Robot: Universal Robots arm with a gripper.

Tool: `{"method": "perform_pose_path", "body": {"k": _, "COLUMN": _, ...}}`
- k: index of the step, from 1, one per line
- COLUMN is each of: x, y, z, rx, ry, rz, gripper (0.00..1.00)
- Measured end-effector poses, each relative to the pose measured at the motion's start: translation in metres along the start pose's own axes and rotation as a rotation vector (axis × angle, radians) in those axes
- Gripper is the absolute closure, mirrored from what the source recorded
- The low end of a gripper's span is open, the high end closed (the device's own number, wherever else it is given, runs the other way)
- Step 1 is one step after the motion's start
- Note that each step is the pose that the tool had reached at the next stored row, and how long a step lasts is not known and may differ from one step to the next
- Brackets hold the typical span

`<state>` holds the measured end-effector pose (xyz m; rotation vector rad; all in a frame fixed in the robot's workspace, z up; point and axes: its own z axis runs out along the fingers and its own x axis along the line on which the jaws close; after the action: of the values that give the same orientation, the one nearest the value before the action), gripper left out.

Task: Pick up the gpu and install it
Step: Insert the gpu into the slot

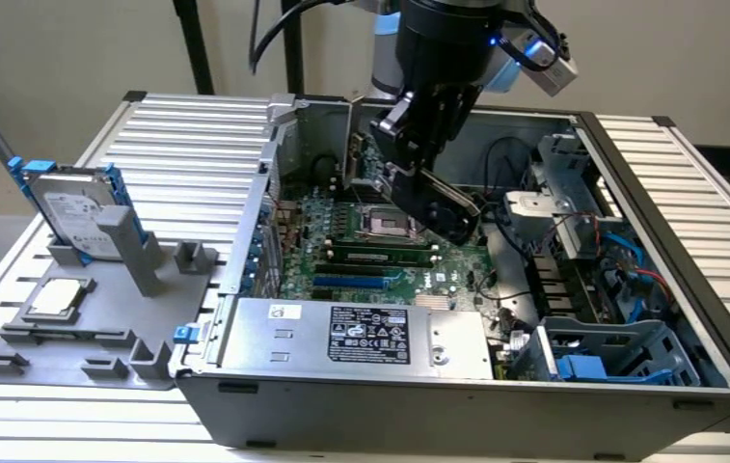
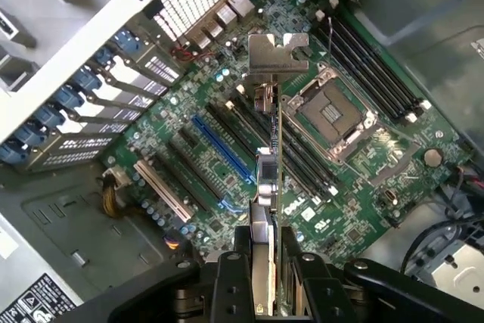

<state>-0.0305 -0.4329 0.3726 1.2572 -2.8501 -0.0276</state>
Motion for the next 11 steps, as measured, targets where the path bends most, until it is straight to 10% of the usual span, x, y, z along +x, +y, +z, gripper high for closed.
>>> {"method": "perform_pose_path", "body": {"k": 11, "x": -0.0002, "y": -0.0002, "z": 0.0089, "rx": -0.0043, "ry": -0.0076, "rz": -0.197, "gripper": 0.73}}
